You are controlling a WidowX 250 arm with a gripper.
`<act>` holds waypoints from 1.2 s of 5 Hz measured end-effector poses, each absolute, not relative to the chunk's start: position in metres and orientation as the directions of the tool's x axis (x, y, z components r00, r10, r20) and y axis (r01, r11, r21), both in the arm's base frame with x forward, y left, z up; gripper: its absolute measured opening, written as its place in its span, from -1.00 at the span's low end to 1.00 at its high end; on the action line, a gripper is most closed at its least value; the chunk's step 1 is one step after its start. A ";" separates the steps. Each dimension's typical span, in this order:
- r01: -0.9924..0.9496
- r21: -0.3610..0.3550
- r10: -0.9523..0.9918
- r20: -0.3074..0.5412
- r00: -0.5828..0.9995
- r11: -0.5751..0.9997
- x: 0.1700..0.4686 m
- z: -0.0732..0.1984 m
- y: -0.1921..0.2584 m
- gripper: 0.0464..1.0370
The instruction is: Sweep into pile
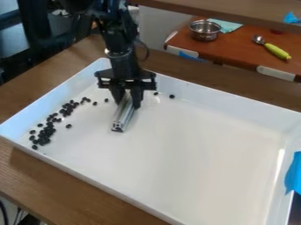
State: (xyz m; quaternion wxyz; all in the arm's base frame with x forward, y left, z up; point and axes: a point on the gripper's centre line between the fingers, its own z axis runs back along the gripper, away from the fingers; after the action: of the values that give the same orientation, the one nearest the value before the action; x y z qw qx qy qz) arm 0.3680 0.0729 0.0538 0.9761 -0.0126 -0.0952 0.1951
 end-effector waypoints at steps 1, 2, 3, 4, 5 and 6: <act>-0.528 -0.080 0.534 0.138 0.834 0.845 0.363 0.053 0.086 -0.33; -0.648 -0.071 0.652 0.087 0.753 0.758 0.351 0.050 0.098 -0.33; -0.698 -0.045 0.699 0.043 0.714 0.715 0.332 0.051 0.101 -0.33; -0.713 -0.020 0.714 0.021 0.700 0.700 0.318 0.051 0.100 -0.33; -0.726 -0.036 0.727 0.040 0.686 0.687 0.309 0.053 0.099 -0.33; -0.686 -0.086 0.691 0.071 0.719 0.722 0.315 0.060 0.094 -0.33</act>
State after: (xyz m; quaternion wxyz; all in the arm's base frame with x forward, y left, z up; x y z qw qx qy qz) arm 0.3148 0.0935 0.0604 0.9267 -0.0269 -0.0492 0.3715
